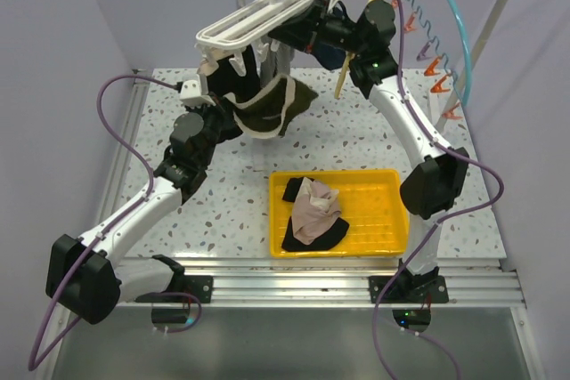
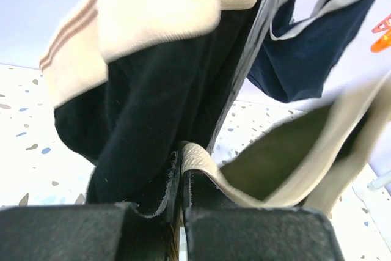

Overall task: Remove the underwear clipped to the hanger
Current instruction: Remove the underwear from the hanger.

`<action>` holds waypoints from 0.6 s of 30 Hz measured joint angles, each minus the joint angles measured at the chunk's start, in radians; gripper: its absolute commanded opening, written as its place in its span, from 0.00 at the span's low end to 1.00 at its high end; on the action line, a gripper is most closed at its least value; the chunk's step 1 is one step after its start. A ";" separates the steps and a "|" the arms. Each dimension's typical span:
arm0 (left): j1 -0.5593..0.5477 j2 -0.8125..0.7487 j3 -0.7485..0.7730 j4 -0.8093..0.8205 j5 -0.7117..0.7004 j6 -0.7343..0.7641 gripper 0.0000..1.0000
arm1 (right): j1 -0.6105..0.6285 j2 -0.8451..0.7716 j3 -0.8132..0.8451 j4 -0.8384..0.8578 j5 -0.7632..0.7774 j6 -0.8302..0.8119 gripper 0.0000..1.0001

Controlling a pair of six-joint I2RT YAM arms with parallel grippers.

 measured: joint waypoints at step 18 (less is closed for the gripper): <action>0.003 0.001 0.000 -0.001 0.027 0.001 0.00 | 0.005 -0.022 -0.056 -0.210 0.026 -0.228 0.77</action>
